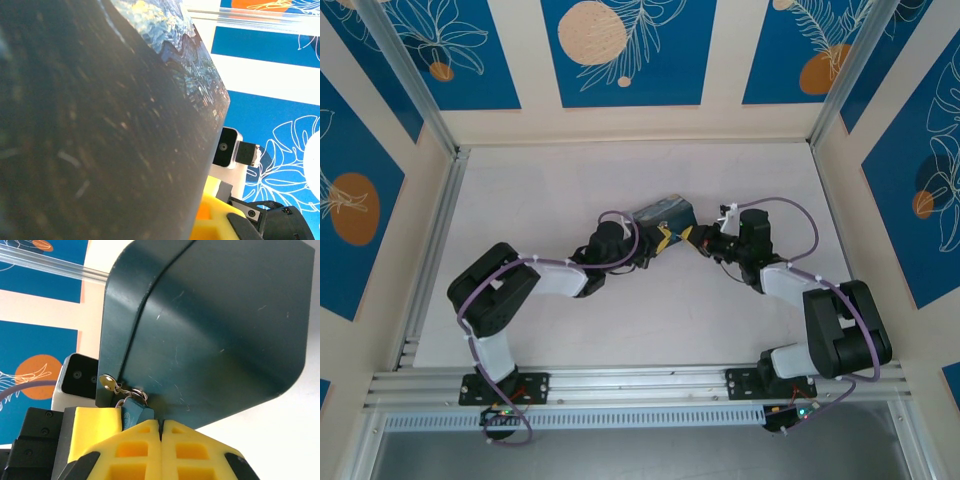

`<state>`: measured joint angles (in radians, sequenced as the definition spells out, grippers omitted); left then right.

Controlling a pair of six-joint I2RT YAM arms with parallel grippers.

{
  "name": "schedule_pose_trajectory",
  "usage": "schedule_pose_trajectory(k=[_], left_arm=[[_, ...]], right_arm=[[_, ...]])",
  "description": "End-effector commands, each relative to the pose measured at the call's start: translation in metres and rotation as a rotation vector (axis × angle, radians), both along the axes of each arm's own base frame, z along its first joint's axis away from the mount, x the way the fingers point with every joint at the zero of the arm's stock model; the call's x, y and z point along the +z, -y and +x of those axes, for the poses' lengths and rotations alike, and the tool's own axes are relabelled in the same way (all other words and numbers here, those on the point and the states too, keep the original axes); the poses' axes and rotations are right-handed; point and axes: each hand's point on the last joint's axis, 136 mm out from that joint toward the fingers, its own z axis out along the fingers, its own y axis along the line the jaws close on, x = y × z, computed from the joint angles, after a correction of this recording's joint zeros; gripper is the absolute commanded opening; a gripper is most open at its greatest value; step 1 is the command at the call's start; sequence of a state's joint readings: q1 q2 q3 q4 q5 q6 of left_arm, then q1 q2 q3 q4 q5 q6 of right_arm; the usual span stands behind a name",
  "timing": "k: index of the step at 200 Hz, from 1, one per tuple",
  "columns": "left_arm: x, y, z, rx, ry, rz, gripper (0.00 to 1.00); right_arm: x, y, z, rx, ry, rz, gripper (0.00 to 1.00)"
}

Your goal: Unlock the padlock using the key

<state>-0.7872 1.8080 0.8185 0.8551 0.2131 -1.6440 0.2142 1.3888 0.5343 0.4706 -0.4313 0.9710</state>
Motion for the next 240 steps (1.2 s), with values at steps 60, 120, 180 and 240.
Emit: schedule_pose_trajectory(k=[60,120,180,240], left_arm=[[0.038,0.031,-0.034,-0.201,0.055,-0.094,0.00],[0.045,0.035,-0.031,-0.199,0.060,-0.132,0.00],[0.033,0.034,-0.036,-0.242,0.112,-0.042,0.00],[0.018,0.028,-0.037,-0.292,0.191,0.064,0.00]], right_arm=[[0.029,-0.016,0.017,0.093,0.143,-0.015,0.00],[0.029,-0.019,0.012,0.137,0.138,0.043,0.00],[0.034,-0.016,0.004,0.221,0.098,0.103,0.00],[0.029,-0.021,-0.010,0.306,0.017,0.148,0.00]])
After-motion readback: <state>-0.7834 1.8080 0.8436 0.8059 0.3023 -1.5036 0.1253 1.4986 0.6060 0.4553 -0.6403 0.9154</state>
